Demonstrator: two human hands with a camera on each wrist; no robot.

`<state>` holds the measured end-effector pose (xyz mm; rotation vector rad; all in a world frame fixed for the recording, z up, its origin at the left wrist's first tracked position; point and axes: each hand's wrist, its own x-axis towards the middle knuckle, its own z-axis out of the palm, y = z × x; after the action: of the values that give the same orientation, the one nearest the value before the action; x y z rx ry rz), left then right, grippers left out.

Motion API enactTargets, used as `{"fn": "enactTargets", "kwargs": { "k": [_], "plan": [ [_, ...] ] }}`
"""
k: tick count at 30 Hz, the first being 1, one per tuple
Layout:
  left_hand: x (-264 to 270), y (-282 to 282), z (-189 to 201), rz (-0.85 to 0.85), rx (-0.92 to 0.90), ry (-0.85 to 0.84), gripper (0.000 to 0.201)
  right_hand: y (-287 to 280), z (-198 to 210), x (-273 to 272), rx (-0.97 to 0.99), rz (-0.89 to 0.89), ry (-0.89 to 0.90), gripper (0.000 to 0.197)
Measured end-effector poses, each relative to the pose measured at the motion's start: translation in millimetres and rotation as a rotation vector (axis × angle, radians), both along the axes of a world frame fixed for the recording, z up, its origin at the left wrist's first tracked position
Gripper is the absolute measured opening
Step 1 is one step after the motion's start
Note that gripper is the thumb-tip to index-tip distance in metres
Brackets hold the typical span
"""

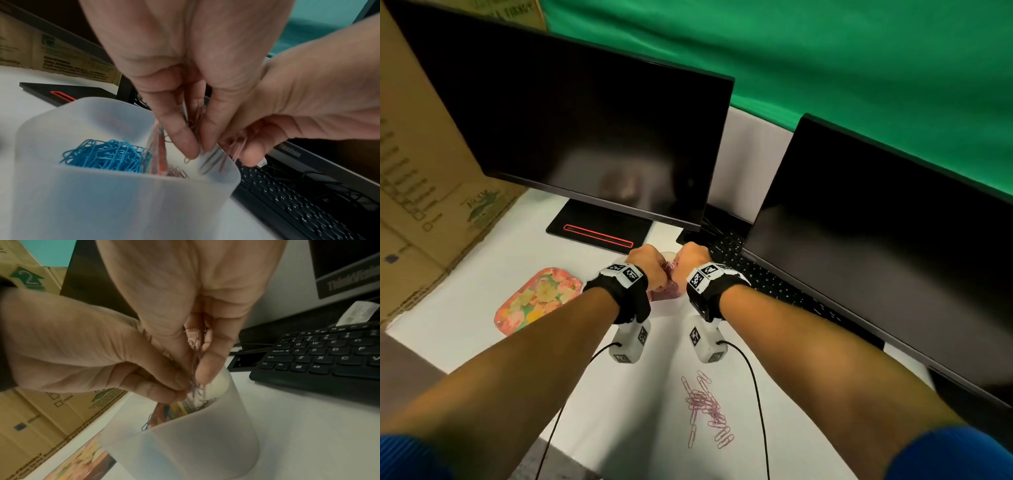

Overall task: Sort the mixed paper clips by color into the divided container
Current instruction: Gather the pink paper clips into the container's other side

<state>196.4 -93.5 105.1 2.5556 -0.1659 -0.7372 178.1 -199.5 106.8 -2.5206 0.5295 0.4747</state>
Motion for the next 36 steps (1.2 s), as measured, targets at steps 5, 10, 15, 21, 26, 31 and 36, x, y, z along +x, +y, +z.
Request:
{"fn": "enactTargets", "kwargs": {
  "k": [5, 10, 15, 21, 26, 31, 36],
  "plan": [
    [4.2, -0.3, -8.0, 0.014, 0.026, -0.01, 0.026, -1.8, -3.4, -2.5, 0.041, 0.039, 0.016, 0.023],
    [1.1, 2.6, -7.6, 0.013, 0.04, -0.078, 0.024, -22.4, 2.8, -21.6, 0.134, -0.013, -0.105, 0.018],
    [-24.7, 13.6, 0.7, -0.144, -0.036, -0.151, 0.02, -47.2, -20.3, -73.7, 0.014, 0.131, -0.05, 0.029],
    [-84.1, 22.8, -28.3, -0.459, 0.001, -0.085, 0.021, -40.6, -70.5, -169.2, -0.008, 0.688, 0.064, 0.064],
    [-123.3, 31.3, -80.1, -0.638, 0.204, 0.029, 0.033, -41.9, -99.2, -223.7, 0.028, 0.831, 0.054, 0.066],
    [-155.5, 27.0, -95.1, -0.729, 0.136, 0.076, 0.051, -57.1, -91.1, -252.4, 0.107, 0.702, 0.002, 0.062],
    [-179.0, 19.5, -100.5, -0.783, 0.115, 0.062, 0.056, -73.9, -79.0, -271.3, 0.049, 0.398, 0.012, 0.068]
  ]
}}
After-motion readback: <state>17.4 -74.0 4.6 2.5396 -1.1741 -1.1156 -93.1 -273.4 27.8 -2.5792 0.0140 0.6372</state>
